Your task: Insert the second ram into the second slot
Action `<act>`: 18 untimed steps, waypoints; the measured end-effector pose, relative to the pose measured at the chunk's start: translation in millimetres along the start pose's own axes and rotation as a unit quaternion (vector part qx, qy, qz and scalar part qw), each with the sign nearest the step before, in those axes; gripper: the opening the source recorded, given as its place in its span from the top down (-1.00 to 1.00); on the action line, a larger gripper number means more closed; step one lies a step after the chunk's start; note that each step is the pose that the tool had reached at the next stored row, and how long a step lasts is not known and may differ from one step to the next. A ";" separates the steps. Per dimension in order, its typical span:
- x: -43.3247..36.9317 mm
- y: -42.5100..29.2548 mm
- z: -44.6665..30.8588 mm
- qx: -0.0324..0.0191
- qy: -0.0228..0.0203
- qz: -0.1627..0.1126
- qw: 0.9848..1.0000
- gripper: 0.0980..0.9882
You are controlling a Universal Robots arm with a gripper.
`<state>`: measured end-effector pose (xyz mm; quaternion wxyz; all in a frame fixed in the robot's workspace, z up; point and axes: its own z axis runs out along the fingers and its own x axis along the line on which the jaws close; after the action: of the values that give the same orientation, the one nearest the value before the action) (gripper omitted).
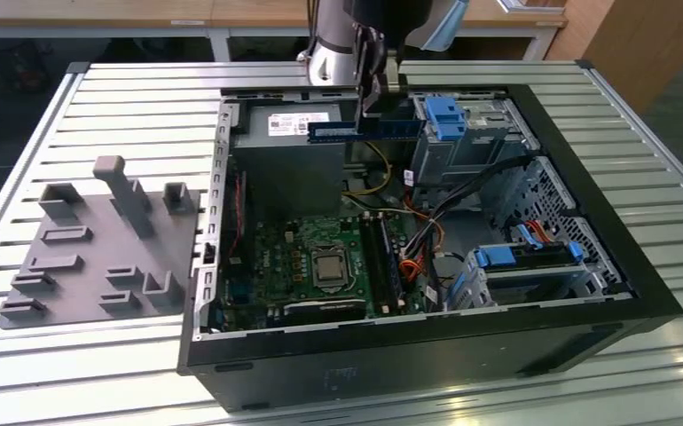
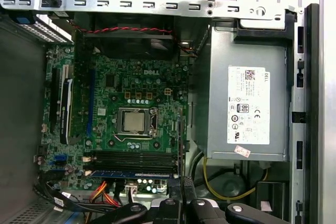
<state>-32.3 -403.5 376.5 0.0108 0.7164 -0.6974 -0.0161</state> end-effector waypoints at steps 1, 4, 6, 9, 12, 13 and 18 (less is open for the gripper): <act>0.2 0.0 0.0 0.000 0.000 0.000 1.000 0.92; 1.0 0.0 0.0 0.000 0.000 0.000 1.000 0.92; 1.4 0.1 0.0 0.000 0.000 0.000 1.000 0.92; 5.1 0.1 0.0 0.000 0.004 0.000 1.000 0.92; 5.6 0.2 -0.1 0.000 0.005 0.000 1.000 0.92; 6.0 0.2 -0.1 0.000 0.005 0.000 1.000 0.92; 7.4 0.2 -0.1 0.000 0.005 0.000 1.000 0.92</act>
<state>-32.3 -410.9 376.5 0.0147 0.7164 -0.6975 -0.0124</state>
